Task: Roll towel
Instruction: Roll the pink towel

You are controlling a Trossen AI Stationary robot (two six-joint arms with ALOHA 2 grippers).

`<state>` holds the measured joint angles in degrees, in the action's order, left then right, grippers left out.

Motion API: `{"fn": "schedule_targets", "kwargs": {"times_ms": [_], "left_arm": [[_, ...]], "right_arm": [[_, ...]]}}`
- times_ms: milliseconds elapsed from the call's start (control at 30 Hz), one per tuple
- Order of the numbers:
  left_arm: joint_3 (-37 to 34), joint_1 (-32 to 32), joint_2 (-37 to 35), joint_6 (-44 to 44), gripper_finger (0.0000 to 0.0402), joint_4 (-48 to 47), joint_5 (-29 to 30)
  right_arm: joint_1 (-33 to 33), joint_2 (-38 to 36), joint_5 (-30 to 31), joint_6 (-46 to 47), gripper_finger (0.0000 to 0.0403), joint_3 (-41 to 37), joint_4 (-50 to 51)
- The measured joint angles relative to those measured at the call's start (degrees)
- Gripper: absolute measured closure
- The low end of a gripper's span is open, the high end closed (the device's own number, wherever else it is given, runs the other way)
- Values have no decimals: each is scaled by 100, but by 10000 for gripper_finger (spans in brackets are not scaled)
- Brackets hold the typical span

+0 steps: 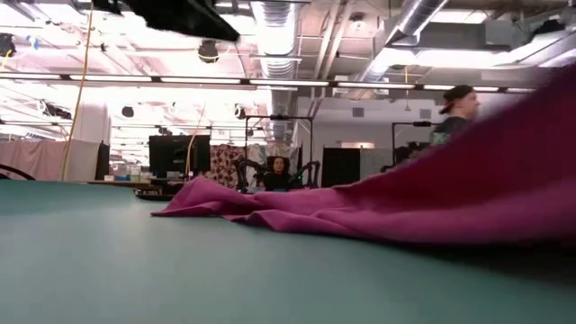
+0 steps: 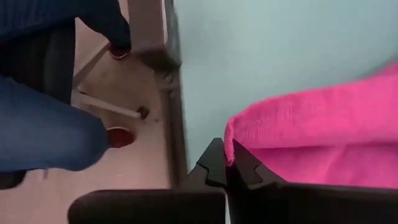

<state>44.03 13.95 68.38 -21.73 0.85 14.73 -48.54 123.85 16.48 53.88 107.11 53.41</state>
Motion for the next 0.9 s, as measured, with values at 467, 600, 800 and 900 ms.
{"fn": "schedule_targets", "kwargs": {"times_ms": [467,600,800,900], "left_arm": [[504,-522,3111,-3605,267,1459,162],[707,-862,3674,-4229,267,1954,227],[1104,-1306,4068,-4486,267,1961,56],[1203,-1418,4160,-4695,267,1971,-248]], "right_arm": [[-141,102,167,674,395,4,-205],[-129,102,238,671,395,4,-279],[-119,102,365,627,395,4,-279],[-119,102,374,653,395,4,-297]]}}
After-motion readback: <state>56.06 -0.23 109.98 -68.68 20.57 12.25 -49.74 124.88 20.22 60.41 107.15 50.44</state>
